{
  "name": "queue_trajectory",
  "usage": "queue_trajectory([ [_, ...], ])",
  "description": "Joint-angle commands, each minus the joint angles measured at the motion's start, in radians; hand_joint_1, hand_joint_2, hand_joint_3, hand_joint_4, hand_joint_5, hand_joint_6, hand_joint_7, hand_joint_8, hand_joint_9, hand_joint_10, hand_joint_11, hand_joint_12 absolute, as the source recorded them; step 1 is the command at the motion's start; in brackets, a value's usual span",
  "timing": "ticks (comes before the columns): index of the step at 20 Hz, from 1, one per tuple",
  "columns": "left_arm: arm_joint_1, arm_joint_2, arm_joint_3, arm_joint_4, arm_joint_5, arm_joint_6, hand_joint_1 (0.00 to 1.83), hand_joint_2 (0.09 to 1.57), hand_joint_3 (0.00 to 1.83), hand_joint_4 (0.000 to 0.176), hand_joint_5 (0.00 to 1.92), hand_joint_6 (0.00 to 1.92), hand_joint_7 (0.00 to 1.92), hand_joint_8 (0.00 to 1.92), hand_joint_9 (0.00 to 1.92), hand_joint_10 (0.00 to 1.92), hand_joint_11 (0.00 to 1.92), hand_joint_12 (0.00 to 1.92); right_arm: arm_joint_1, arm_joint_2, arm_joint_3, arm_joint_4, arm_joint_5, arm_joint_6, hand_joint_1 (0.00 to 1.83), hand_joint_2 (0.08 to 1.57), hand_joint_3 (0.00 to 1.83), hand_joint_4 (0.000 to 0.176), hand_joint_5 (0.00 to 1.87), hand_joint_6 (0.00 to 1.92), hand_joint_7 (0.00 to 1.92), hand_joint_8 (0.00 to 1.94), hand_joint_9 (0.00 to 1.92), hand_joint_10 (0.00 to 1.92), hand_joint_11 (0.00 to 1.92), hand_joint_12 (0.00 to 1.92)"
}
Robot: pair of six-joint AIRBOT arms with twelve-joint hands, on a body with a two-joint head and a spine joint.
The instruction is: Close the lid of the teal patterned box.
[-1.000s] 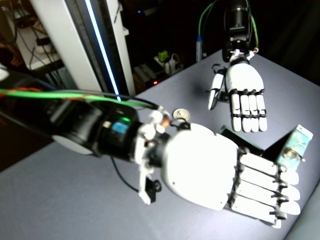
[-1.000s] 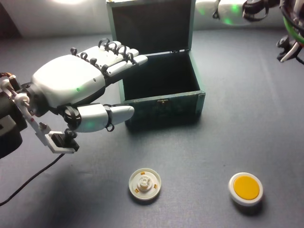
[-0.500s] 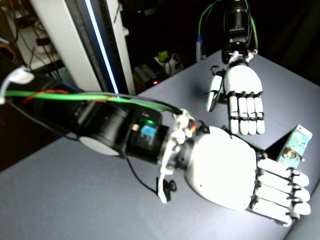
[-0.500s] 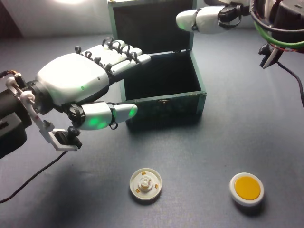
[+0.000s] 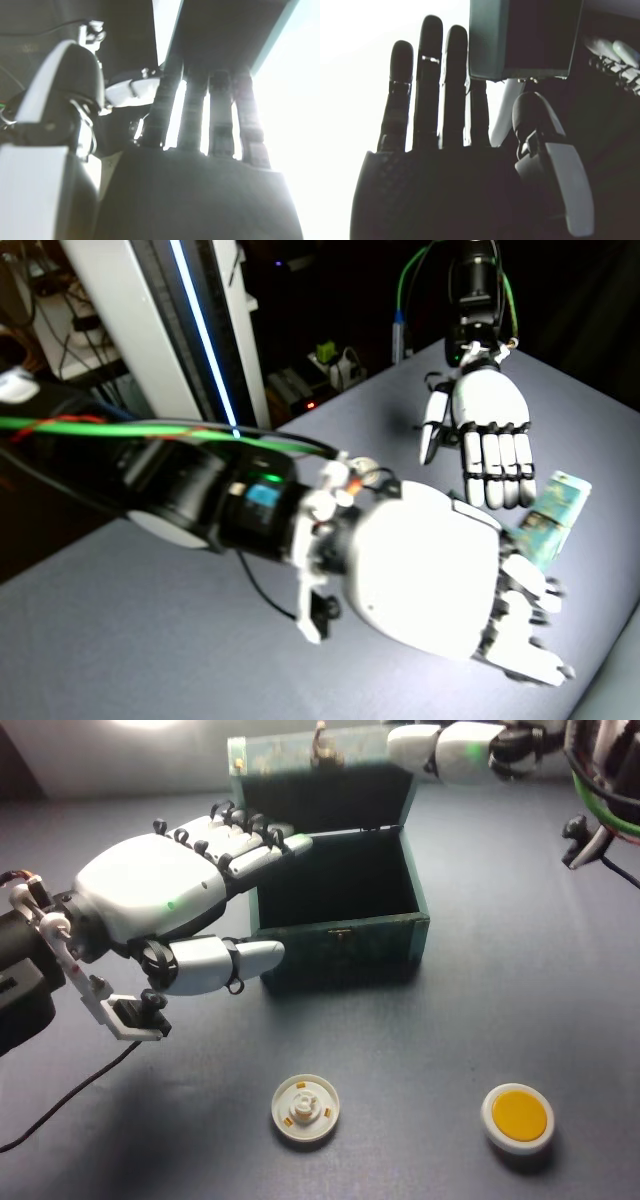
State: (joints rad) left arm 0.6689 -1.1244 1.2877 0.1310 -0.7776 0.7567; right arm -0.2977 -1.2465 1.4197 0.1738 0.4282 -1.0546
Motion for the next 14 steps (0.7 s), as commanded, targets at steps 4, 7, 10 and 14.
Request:
queue_trajectory([
  [4, 0.019, 0.017, -0.009, -0.035, -0.136, -0.006, 0.04, 1.40, 0.00, 0.000, 0.00, 0.00, 0.00, 0.00, 0.00, 0.00, 0.00, 0.00, -0.019, 0.041, -0.052, -0.022, 0.170, 0.000, 0.04, 1.48, 0.00, 0.000, 0.69, 0.02, 0.84, 0.01, 0.63, 0.66, 0.22, 1.51],
  [7, 0.034, 0.027, -0.021, -0.040, -0.148, -0.006, 0.05, 1.38, 0.00, 0.000, 0.00, 0.00, 0.00, 0.00, 0.00, 0.00, 0.00, 0.00, -0.046, 0.062, -0.084, -0.023, 0.201, 0.000, 0.10, 1.47, 0.00, 0.000, 0.63, 0.00, 0.78, 0.00, 0.54, 0.72, 0.21, 1.56],
  [10, 0.053, 0.036, -0.033, -0.042, -0.158, -0.006, 0.05, 1.37, 0.00, 0.000, 0.00, 0.00, 0.00, 0.00, 0.00, 0.00, 0.00, 0.00, -0.070, 0.081, -0.112, -0.027, 0.227, 0.000, 0.05, 1.50, 0.00, 0.000, 0.57, 0.00, 0.70, 0.00, 0.45, 0.73, 0.06, 1.59],
  [14, 0.083, 0.056, -0.063, -0.038, -0.181, -0.006, 0.01, 1.38, 0.00, 0.000, 0.00, 0.00, 0.00, 0.00, 0.00, 0.00, 0.00, 0.00, -0.102, 0.115, -0.159, -0.039, 0.269, 0.000, 0.10, 1.46, 0.00, 0.000, 0.53, 0.00, 0.66, 0.01, 0.39, 0.68, 0.00, 1.54],
])
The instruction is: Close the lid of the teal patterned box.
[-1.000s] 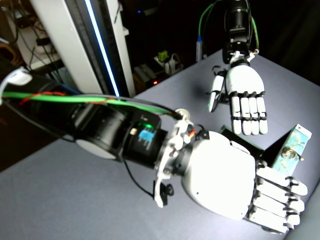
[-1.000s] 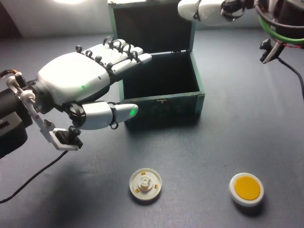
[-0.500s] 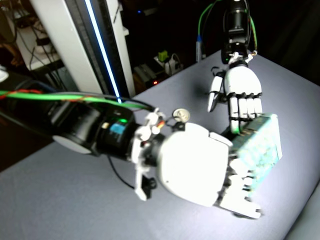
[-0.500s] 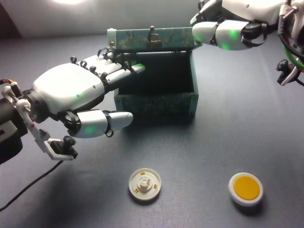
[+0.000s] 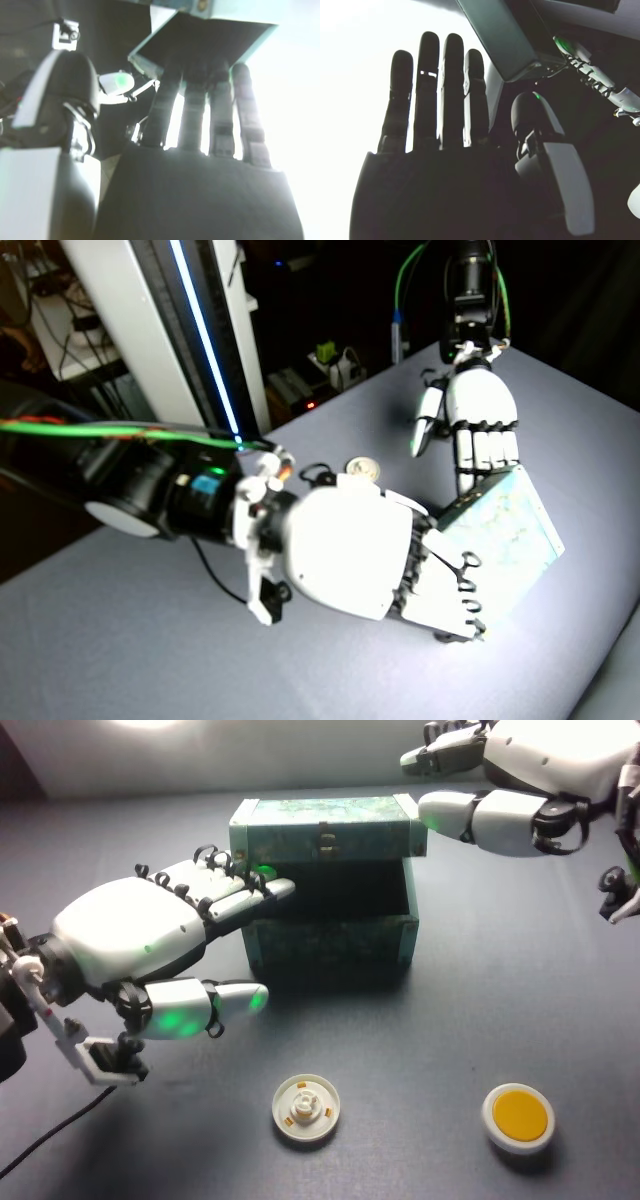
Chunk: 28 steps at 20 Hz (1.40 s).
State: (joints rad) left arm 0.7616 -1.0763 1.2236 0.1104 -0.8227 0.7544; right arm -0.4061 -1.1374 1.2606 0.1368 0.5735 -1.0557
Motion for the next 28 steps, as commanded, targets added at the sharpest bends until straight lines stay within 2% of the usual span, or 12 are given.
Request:
queue_trajectory([
  [1, -0.002, 0.013, -0.006, -0.017, -0.141, -0.003, 0.00, 1.36, 0.00, 0.000, 0.00, 0.00, 0.00, 0.00, 0.00, 0.00, 0.00, 0.00, -0.002, 0.012, -0.008, -0.002, 0.132, 0.002, 0.08, 1.44, 0.00, 0.000, 0.48, 0.00, 0.61, 0.00, 0.37, 0.65, 0.00, 1.52],
  [4, 0.030, 0.034, -0.035, -0.016, -0.169, -0.003, 0.00, 1.35, 0.00, 0.000, 0.00, 0.00, 0.00, 0.00, 0.00, 0.00, 0.00, 0.00, -0.036, 0.032, -0.017, -0.042, 0.176, 0.097, 0.00, 1.45, 0.00, 0.000, 0.21, 0.00, 0.18, 0.00, 0.01, 0.32, 0.00, 1.07],
  [7, 0.061, 0.056, -0.066, -0.014, -0.204, -0.003, 0.00, 1.39, 0.01, 0.000, 0.00, 0.00, 0.00, 0.00, 0.00, 0.00, 0.00, 0.00, -0.082, 0.043, -0.018, -0.057, 0.221, 0.180, 0.00, 1.46, 0.00, 0.000, 0.22, 0.01, 0.22, 0.02, 0.06, 0.37, 0.00, 1.14],
  [11, 0.094, 0.081, -0.099, -0.013, -0.253, -0.004, 0.00, 1.40, 0.01, 0.000, 0.00, 0.00, 0.00, 0.00, 0.00, 0.00, 0.00, 0.00, -0.120, 0.067, -0.043, -0.057, 0.243, 0.191, 0.00, 1.48, 0.00, 0.000, 0.37, 0.04, 0.40, 0.05, 0.18, 0.64, 0.00, 1.58],
  [12, 0.101, 0.088, -0.107, -0.010, -0.262, -0.004, 0.00, 1.40, 0.01, 0.000, 0.00, 0.00, 0.00, 0.00, 0.00, 0.00, 0.00, 0.00, -0.128, 0.074, -0.051, -0.057, 0.250, 0.191, 0.00, 1.48, 0.00, 0.000, 0.36, 0.03, 0.38, 0.03, 0.12, 0.70, 0.00, 1.59],
  [16, 0.131, 0.108, -0.131, -0.011, -0.306, -0.010, 0.00, 1.40, 0.01, 0.000, 0.00, 0.00, 0.00, 0.00, 0.00, 0.00, 0.00, 0.00, -0.152, 0.103, -0.080, -0.057, 0.284, 0.191, 0.00, 1.47, 0.00, 0.000, 0.37, 0.01, 0.54, 0.04, 0.38, 0.73, 0.10, 1.66],
  [20, 0.138, 0.126, -0.144, -0.034, -0.358, 0.015, 0.00, 1.39, 0.00, 0.000, 0.00, 0.00, 0.00, 0.00, 0.00, 0.00, 0.00, 0.00, -0.196, 0.165, -0.136, -0.057, 0.381, 0.191, 0.00, 1.44, 0.00, 0.000, 0.42, 0.04, 0.40, 0.00, 0.07, 0.65, 0.00, 1.44],
  [22, 0.138, 0.132, -0.146, -0.059, -0.375, 0.039, 0.00, 1.39, 0.00, 0.000, 0.00, 0.00, 0.00, 0.00, 0.00, 0.00, 0.00, 0.00, -0.222, 0.205, -0.172, -0.064, 0.437, 0.189, 0.00, 1.45, 0.00, 0.000, 0.46, 0.05, 0.43, 0.01, 0.04, 0.82, 0.00, 1.62],
  [24, 0.143, 0.139, -0.147, -0.092, -0.402, 0.059, 0.00, 1.40, 0.01, 0.009, 0.00, 0.00, 0.00, 0.00, 0.00, 0.00, 0.00, 0.00, -0.253, 0.246, -0.215, -0.064, 0.488, 0.162, 0.00, 1.43, 0.00, 0.000, 0.35, 0.01, 0.31, 0.00, 0.00, 0.62, 0.00, 1.37],
  [26, 0.153, 0.145, -0.150, -0.119, -0.425, 0.071, 0.00, 1.38, 0.00, 0.042, 0.00, 0.00, 0.00, 0.00, 0.00, 0.00, 0.00, 0.00, -0.288, 0.280, -0.252, -0.053, 0.531, 0.130, 0.00, 1.41, 0.00, 0.000, 0.24, 0.00, 0.18, 0.00, 0.00, 0.34, 0.00, 1.20],
  [27, 0.161, 0.152, -0.155, -0.134, -0.442, 0.082, 0.06, 1.39, 0.00, 0.000, 0.00, 0.00, 0.00, 0.00, 0.00, 0.00, 0.00, 0.00, -0.314, 0.300, -0.276, -0.043, 0.564, 0.111, 0.00, 1.43, 0.00, 0.000, 0.12, 0.00, 0.07, 0.00, 0.00, 0.12, 0.00, 0.89],
  [28, 0.164, 0.154, -0.158, -0.140, -0.448, 0.087, 0.06, 1.39, 0.00, 0.000, 0.00, 0.00, 0.00, 0.00, 0.00, 0.00, 0.00, 0.00, -0.325, 0.310, -0.287, -0.038, 0.580, 0.105, 0.00, 1.43, 0.00, 0.000, 0.12, 0.00, 0.07, 0.00, 0.00, 0.12, 0.00, 0.89],
])
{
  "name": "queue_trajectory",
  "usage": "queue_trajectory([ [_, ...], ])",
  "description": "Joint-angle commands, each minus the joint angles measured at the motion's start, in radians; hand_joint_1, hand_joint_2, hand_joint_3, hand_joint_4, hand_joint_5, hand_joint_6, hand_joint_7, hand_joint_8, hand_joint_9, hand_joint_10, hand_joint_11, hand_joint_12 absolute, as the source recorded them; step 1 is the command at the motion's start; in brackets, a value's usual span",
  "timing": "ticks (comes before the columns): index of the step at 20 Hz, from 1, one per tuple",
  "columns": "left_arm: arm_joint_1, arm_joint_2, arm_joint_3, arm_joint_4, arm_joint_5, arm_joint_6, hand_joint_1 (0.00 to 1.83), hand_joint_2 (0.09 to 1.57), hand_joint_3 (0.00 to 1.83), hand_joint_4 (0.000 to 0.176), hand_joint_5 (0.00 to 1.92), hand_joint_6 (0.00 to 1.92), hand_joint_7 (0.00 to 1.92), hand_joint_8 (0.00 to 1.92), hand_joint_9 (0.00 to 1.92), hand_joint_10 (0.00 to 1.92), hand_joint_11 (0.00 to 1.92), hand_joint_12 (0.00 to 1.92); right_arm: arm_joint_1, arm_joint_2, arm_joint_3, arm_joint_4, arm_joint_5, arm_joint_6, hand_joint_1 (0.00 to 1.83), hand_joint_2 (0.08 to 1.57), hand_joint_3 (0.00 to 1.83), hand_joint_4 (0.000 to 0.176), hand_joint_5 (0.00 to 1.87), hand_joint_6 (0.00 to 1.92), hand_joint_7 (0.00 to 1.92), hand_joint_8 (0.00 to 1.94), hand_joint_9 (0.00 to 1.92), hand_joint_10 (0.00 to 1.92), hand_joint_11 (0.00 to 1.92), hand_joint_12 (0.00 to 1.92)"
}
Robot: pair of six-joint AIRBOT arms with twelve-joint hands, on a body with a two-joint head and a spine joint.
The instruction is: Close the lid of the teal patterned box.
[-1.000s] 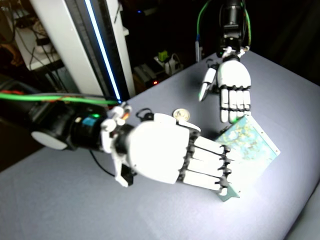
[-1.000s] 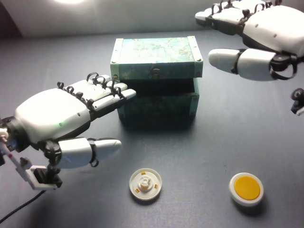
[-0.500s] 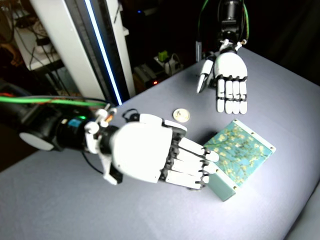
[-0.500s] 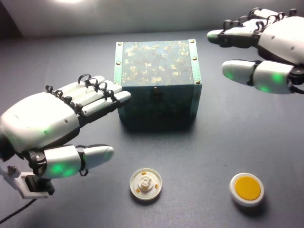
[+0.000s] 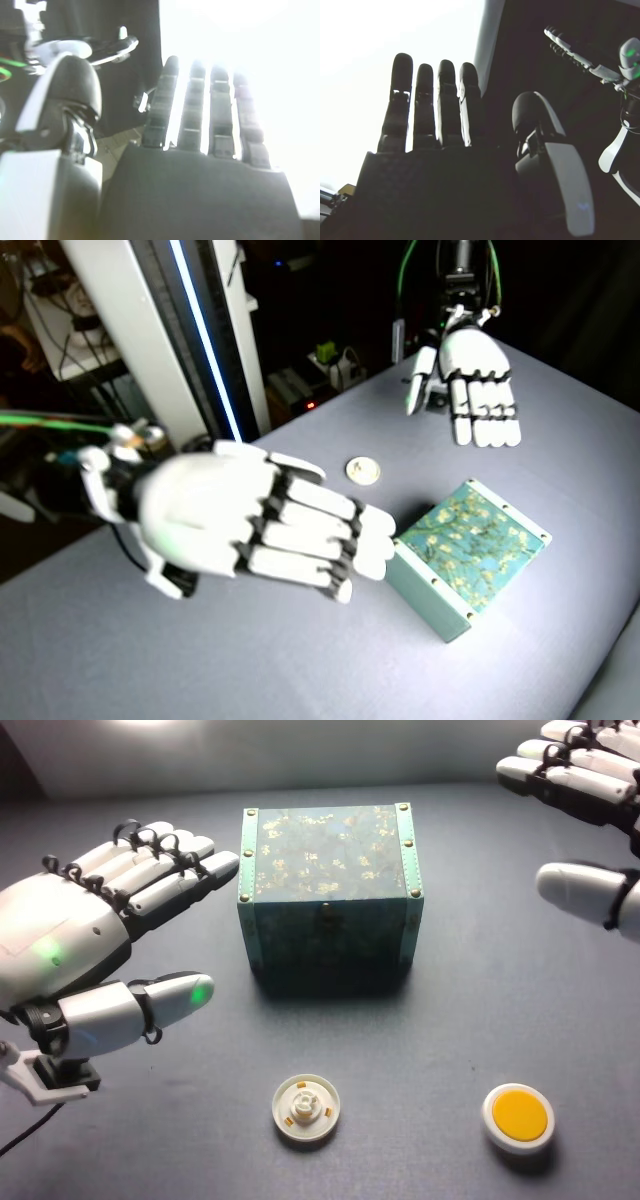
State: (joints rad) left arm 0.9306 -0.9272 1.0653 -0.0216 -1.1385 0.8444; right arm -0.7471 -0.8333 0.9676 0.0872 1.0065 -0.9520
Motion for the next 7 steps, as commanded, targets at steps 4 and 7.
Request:
queue_trajectory([
  [4, 0.019, 0.032, -0.023, -0.056, -0.199, 0.038, 0.12, 1.37, 0.00, 0.000, 0.00, 0.00, 0.00, 0.00, 0.00, 0.00, 0.00, 0.00, -0.086, 0.068, -0.065, 0.056, 0.284, -0.036, 0.01, 1.40, 0.01, 0.000, 0.00, 0.00, 0.00, 0.00, 0.00, 0.00, 0.00, 0.38],
  [7, 0.033, 0.051, -0.036, -0.078, -0.241, 0.056, 0.04, 1.39, 0.00, 0.000, 0.00, 0.00, 0.00, 0.00, 0.00, 0.00, 0.00, 0.00, -0.154, 0.104, -0.103, 0.090, 0.384, -0.054, 0.06, 1.53, 0.02, 0.000, 0.00, 0.00, 0.00, 0.00, 0.00, 0.00, 0.00, 0.00],
])
